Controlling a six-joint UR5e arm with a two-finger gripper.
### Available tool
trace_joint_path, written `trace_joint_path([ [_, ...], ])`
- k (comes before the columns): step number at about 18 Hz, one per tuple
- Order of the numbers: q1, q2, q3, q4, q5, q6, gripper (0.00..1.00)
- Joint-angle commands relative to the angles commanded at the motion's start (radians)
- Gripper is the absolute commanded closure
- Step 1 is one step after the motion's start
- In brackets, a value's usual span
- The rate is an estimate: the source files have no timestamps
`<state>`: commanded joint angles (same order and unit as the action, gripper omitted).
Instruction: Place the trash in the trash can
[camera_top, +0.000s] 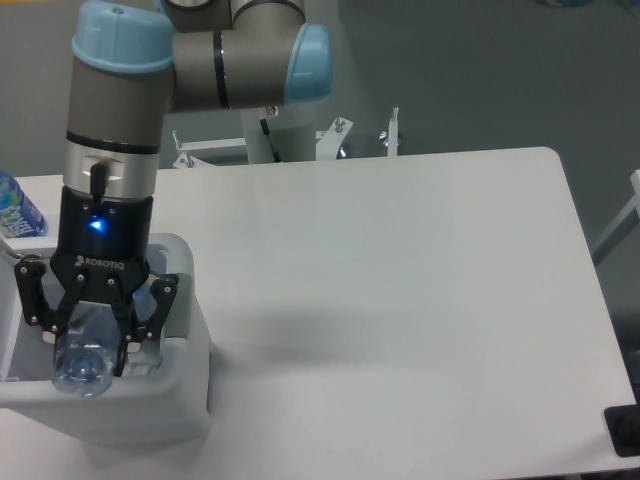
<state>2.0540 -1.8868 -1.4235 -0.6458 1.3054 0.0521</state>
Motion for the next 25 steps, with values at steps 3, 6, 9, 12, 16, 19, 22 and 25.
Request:
trace_joint_path([
  [3, -0.005, 0.002, -0.012, 0.0, 0.002, 0.003, 0.39],
  [6, -0.008, 0.008, -0.012, 0.0, 0.002, 0.003, 0.37],
  [9, -0.008, 0.009, -0.012, 0.0, 0.002, 0.0, 0.37],
  [12, -0.008, 0.009, 0.008, 0.0, 0.002, 0.005, 0.0],
  [16, -0.006, 0.011, 0.017, 0.0, 0.002, 0.005, 0.0],
  [19, -0.005, 0.011, 0.018, 0.0, 0.002, 0.006, 0.0],
  [22, 0.009, 0.017, 0.046, 0.0, 0.006, 0.003, 0.0],
  [25, 0.064, 0.026, 0.08, -0.002, 0.006, 0.003, 0.0],
])
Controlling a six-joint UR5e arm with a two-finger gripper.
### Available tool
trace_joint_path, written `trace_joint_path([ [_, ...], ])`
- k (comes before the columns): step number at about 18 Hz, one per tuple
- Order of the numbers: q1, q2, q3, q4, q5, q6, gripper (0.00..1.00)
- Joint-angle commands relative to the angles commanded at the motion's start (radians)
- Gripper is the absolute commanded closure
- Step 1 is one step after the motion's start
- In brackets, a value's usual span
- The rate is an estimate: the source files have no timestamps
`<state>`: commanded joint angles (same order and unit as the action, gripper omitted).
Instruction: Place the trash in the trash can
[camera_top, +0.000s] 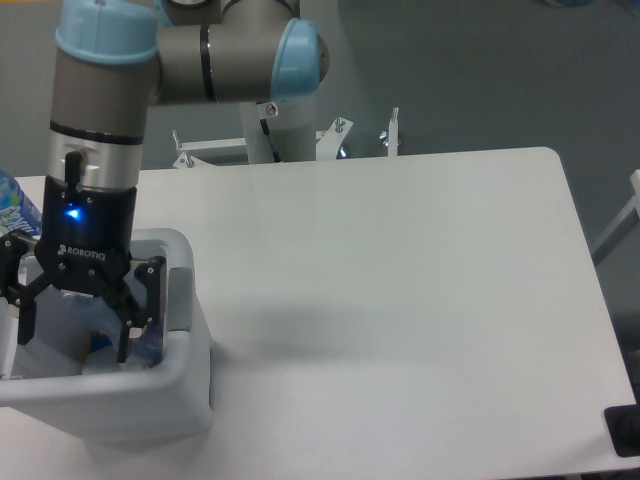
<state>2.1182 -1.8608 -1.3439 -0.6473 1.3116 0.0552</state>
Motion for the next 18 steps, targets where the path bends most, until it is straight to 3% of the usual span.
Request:
trace_joint_path([
  [6, 0.129, 0.006, 0.02, -0.011, 0.009, 0.006, 0.0],
  [9, 0.204, 0.02, 0.012, -0.015, 0.058, 0.104, 0.0],
  [13, 0.295, 0.052, 0.008, -0.121, 0.069, 0.262, 0.0],
  [18, 0.374, 0.083, -0.014, -0.212, 0.115, 0.446, 0.0],
])
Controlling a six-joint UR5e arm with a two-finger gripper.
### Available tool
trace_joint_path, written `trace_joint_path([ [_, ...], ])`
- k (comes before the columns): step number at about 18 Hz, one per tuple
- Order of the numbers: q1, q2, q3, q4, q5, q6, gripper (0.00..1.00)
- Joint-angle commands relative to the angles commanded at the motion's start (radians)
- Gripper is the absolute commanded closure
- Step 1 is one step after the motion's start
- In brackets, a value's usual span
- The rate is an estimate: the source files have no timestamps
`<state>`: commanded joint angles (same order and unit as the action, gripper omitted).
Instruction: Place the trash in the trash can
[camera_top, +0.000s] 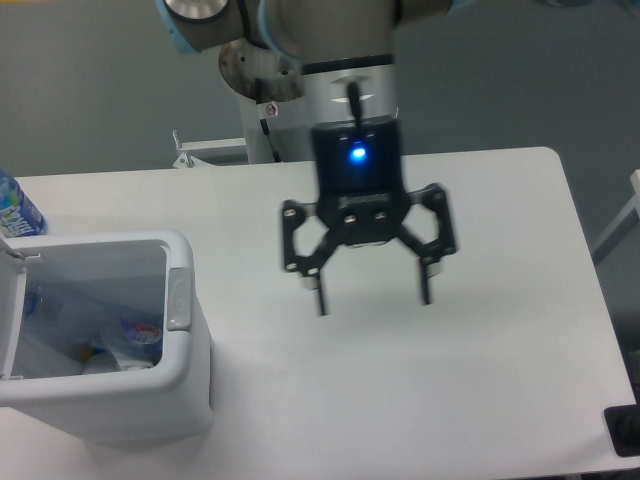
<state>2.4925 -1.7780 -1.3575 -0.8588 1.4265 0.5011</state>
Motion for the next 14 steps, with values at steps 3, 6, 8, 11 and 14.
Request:
trace_joint_path([
  [3, 0.031, 0.025, -0.02, -0.066, 0.0, 0.153, 0.0],
  [6, 0.069, 0.046, -0.019, -0.156, 0.002, 0.302, 0.0],
  [8, 0.098, 0.069, -0.025, -0.21, 0.003, 0.384, 0.0],
  [11, 0.144, 0.098, -0.025, -0.296, 0.003, 0.555, 0.0],
  [14, 0.175, 0.129, -0.032, -0.388, 0.044, 0.706, 0.0],
])
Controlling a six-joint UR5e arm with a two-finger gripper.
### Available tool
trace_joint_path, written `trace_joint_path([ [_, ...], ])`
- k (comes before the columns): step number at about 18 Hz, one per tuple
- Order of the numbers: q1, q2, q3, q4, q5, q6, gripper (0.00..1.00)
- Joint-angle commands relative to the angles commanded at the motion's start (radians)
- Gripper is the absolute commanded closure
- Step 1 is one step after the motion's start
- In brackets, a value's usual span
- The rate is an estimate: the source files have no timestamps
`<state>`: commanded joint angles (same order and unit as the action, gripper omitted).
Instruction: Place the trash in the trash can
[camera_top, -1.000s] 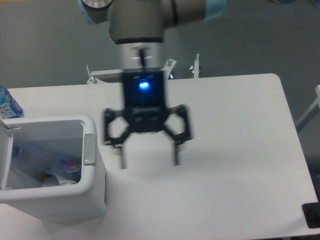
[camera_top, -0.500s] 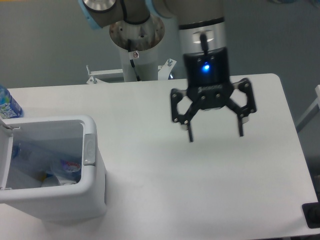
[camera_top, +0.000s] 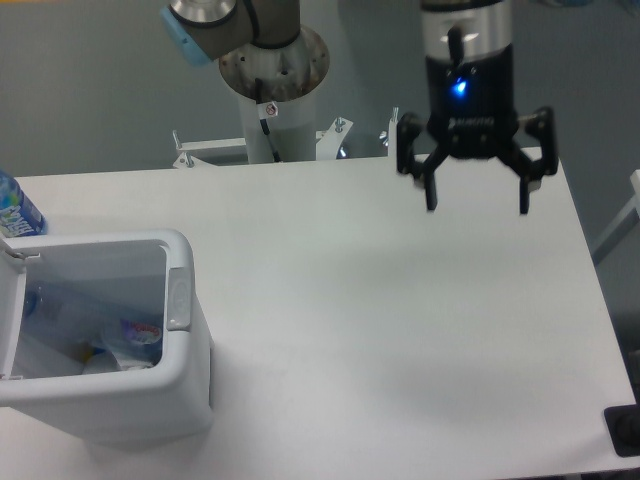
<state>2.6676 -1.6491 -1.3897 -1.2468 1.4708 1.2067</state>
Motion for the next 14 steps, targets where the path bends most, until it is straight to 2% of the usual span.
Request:
trace_joint_path([
  [4, -0.005, 0.006, 0.0, -0.052, 0.092, 0.151, 0.0],
  [14, -0.009, 0.012, -0.006, -0.063, 0.098, 0.163, 0.0],
])
